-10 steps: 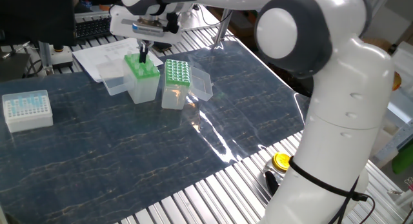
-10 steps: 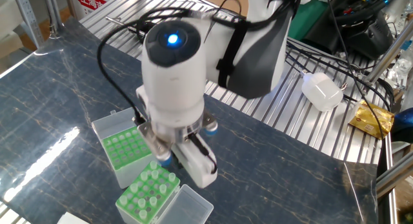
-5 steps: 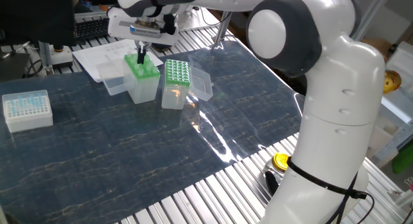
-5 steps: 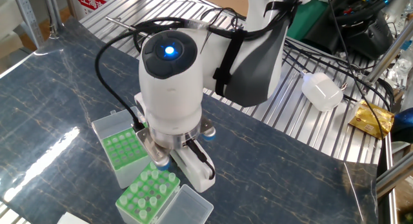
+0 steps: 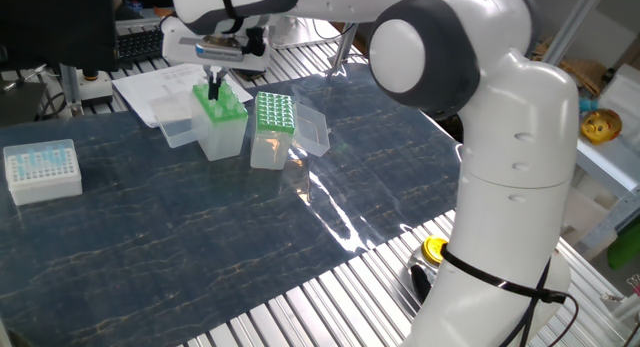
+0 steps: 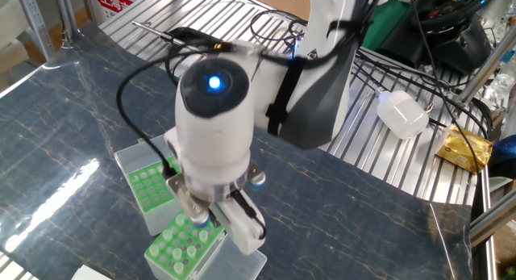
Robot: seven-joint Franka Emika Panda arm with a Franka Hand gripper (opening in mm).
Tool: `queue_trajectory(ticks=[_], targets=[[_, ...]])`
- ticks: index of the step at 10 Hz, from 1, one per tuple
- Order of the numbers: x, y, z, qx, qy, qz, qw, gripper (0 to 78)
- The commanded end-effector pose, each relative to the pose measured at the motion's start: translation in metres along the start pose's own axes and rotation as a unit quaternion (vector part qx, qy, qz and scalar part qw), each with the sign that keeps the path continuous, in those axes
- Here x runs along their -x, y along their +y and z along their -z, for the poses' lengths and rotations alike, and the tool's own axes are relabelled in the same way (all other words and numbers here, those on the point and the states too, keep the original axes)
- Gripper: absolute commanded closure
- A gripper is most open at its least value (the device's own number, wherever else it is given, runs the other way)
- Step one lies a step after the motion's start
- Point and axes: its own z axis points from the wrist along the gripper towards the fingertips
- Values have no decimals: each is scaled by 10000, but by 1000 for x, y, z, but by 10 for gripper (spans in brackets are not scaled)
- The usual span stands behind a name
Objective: Transfer all large pipette tips from one holder to another
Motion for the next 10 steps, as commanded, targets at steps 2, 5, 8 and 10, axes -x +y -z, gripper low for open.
queue_trajectory(ticks=[2, 5, 8, 10], targets=[[7, -6, -5, -15, -59, 217, 9997, 776], [2, -8, -9, -18, -53, 212, 9998, 776], [-3, -9, -11, -64, 3, 193, 9998, 776], [-3, -9, -12, -85, 11, 89, 9999, 776]])
